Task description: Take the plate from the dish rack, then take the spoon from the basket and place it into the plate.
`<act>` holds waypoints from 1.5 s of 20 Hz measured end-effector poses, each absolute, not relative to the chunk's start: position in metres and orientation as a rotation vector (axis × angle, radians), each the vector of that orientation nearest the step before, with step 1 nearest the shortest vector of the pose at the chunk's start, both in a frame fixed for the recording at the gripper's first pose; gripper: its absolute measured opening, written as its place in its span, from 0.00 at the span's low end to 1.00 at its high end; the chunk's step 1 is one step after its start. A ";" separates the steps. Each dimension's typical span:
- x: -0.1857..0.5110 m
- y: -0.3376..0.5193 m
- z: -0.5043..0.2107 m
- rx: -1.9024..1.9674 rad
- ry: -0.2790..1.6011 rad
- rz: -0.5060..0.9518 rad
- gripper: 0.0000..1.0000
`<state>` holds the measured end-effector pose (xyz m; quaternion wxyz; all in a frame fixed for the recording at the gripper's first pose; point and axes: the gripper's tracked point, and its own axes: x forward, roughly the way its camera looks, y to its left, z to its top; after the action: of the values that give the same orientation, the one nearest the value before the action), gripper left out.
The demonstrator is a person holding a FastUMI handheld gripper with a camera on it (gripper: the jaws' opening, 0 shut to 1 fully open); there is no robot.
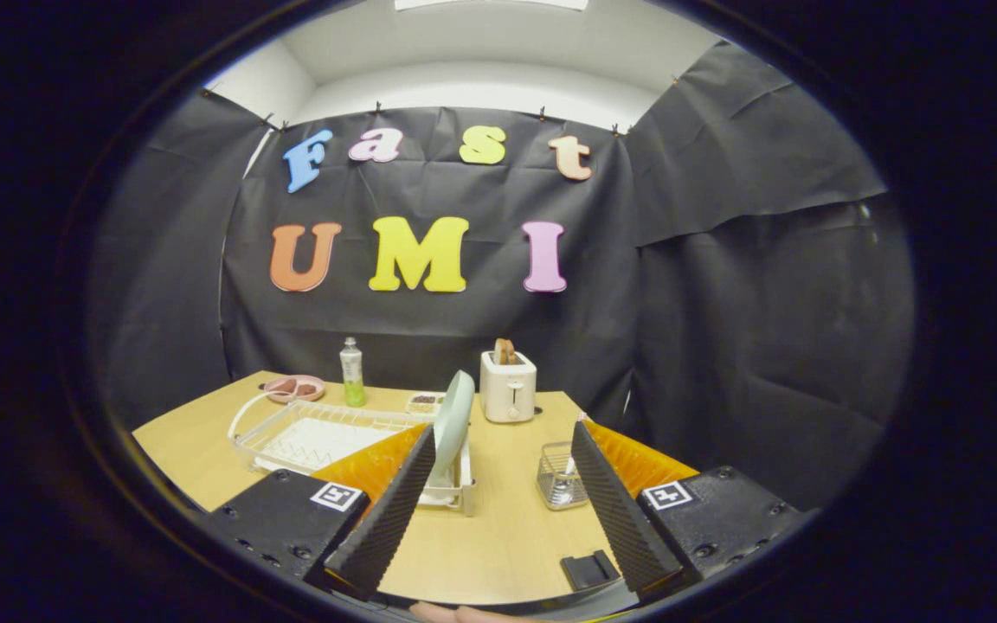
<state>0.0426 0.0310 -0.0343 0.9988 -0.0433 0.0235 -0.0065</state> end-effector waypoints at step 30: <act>0.277 0.105 -0.027 -0.041 0.694 0.034 0.85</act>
<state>0.2766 0.1048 -0.0272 0.9401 -0.0199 0.3398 0.0164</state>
